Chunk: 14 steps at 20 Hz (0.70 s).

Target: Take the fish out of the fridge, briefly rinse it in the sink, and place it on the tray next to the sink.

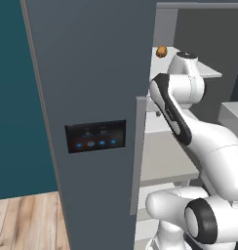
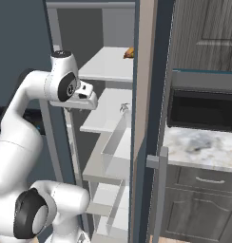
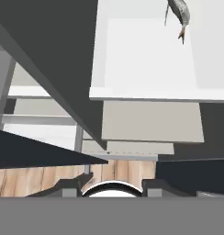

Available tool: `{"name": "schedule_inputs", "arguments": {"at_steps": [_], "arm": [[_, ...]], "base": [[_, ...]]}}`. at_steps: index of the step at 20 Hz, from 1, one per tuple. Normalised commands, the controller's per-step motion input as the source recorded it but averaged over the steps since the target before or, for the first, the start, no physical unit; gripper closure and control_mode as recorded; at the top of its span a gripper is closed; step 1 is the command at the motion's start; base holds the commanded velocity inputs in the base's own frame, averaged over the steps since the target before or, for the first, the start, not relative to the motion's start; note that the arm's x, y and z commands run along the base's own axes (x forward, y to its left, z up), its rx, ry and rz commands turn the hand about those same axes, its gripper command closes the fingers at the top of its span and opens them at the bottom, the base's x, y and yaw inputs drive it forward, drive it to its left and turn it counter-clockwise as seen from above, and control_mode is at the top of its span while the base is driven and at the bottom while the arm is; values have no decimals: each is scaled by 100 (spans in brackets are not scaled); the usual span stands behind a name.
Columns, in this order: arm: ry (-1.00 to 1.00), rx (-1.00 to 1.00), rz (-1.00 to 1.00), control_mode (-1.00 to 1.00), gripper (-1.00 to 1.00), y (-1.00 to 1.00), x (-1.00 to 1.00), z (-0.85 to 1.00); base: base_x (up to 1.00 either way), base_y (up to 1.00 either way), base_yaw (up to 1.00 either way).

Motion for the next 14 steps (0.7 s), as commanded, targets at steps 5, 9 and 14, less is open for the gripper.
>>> {"name": "schedule_inputs", "arguments": {"at_steps": [5, 9, 14], "arm": [[0, 0, 0, -100, -100, 0, 10, 0], [-7, 0, 0, -100, -100, -13, 10, 0], [-20, 0, 0, -100, -100, -62, 13, 0]], "base": [[0, 0, 0], [0, 0, 0], [0, 0, 0]]}}
